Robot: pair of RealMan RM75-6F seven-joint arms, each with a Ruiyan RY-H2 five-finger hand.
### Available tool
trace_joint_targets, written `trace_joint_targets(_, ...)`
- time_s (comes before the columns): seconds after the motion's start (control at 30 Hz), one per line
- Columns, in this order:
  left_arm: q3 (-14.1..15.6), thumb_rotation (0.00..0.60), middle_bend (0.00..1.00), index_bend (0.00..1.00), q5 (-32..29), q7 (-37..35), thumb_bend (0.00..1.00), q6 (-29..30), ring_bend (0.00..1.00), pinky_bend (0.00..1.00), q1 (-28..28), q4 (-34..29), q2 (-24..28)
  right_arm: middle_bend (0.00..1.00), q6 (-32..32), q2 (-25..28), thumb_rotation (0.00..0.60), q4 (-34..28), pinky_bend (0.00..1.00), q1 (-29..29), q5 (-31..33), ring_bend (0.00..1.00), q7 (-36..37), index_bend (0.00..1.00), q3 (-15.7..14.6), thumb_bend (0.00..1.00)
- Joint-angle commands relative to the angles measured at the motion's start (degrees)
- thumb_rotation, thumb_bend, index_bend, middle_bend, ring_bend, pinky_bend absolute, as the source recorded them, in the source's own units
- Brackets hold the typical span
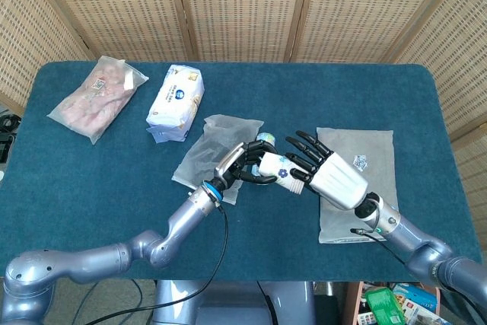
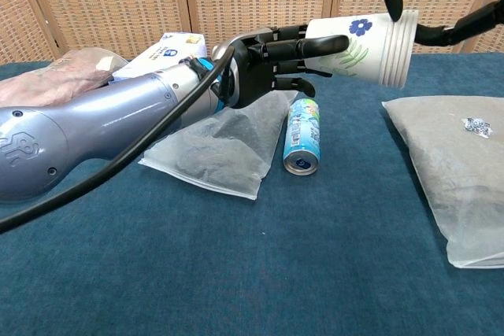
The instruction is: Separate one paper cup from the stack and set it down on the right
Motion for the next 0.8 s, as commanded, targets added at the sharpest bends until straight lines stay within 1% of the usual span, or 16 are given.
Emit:
trace_joint_targets(0.03,0.04,0.6,0.5,0.51,-0.08,0.07,0.09,0.07,0.46,0.59,0.27,0.22,0.33,0.43,0.94,0.26,0.6,0.41,0.2,-0.26,-0.25,0.17,-0.36,0.67,-0.07,0.6)
trace_joint_targets(0.5,0.4,0.6,0.5,0.51,0.73,-3.59,0.09,0.19,0.46,0.59,3.51,1.23,4.31,0.44,5.02,1.38,0.6,4.0,0.2,-2.69,-1.2,0.17,0.23,0.67,-1.88,0.6)
trace_joint_targets(0.67,1.19,0.6,0.5,0.51,2.52,-3.9,0.1,1.14,0.46,0.59,5.17,1.93,7.43,0.44,6.13,2.1,0.6,5.05,0.2,-3.55,-1.52,0.17,0.06,0.67,-2.51,0.6)
trace_joint_targets(0.8,2.91,0.6,0.5,0.51,5.78,-1.54,0.11,3.33,0.46,0.59,6.83,2.77,11.57,0.44,5.91,3.09,0.6,5.73,0.2,-4.04,-1.46,0.17,-0.15,0.68,-3.09,0.6)
